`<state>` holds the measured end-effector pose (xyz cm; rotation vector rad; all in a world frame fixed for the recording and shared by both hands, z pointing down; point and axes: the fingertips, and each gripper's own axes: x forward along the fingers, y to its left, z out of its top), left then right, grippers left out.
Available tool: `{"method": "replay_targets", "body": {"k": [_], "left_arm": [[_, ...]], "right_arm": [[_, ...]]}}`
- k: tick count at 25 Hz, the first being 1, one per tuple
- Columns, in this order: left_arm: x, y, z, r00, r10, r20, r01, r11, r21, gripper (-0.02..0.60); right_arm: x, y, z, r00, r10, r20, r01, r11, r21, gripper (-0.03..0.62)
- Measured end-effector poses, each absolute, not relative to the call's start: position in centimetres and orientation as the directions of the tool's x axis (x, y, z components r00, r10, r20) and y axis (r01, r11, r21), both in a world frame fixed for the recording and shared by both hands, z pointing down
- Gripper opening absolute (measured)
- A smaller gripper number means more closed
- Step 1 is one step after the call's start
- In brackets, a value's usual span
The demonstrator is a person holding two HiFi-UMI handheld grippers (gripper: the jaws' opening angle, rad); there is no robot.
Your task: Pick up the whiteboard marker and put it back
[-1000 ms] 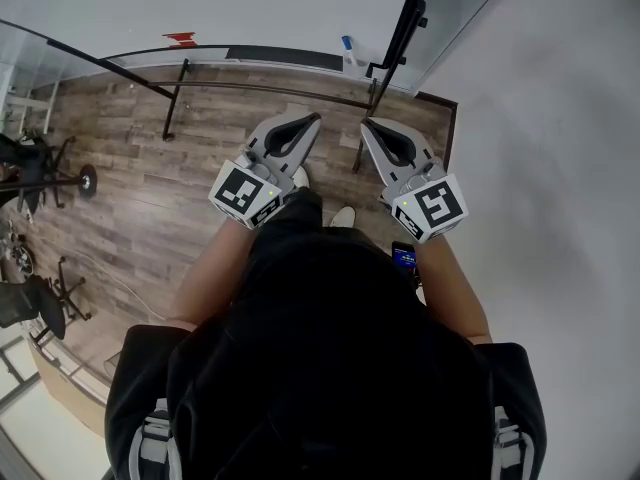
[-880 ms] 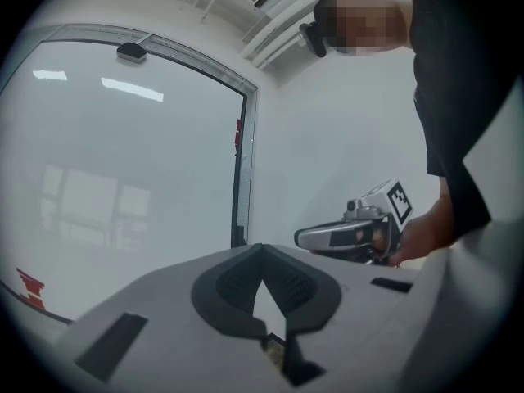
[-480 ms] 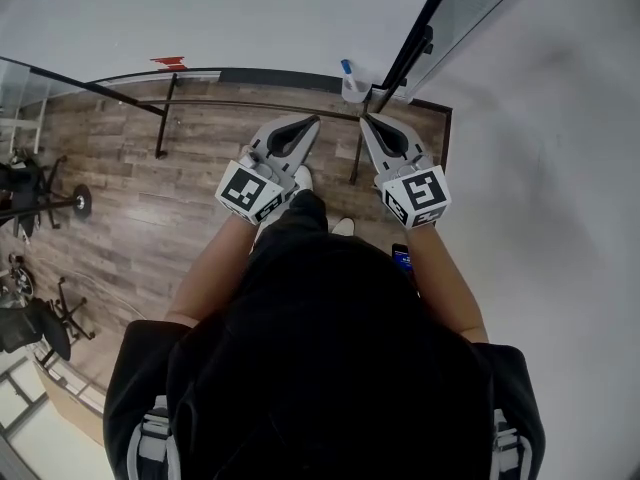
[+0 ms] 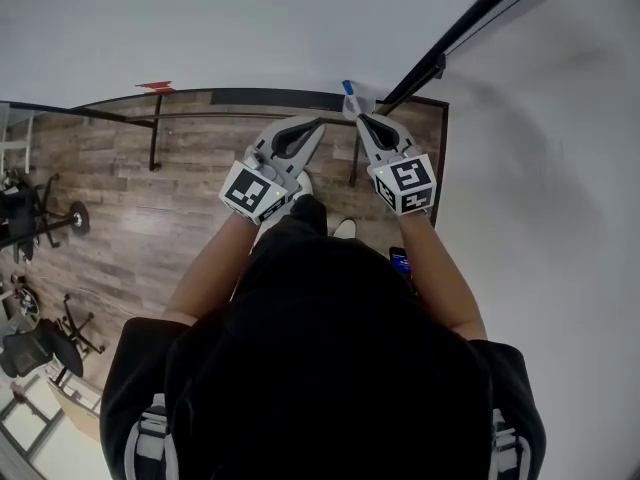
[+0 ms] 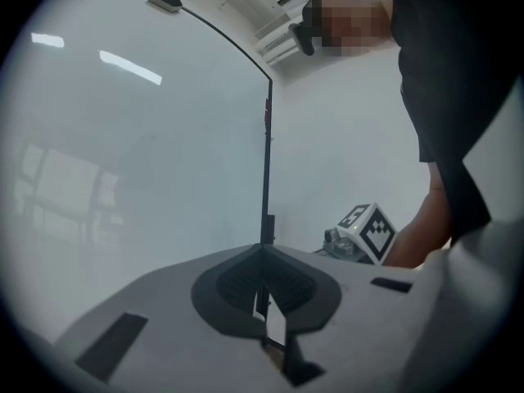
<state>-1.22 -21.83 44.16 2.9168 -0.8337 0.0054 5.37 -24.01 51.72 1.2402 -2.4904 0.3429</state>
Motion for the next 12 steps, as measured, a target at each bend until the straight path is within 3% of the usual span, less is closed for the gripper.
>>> {"method": "replay_targets", "body": {"k": [12], "left_arm": [[-1.2,-26.5,45.8,0.874,-0.483,0.041,-0.485,-0.866,0.121,0.003]], "right_arm": [[5.5,-30.0,57.4,-0.470,-0.716,0.516,-0.852,0.520,-0.054,0.005]]}}
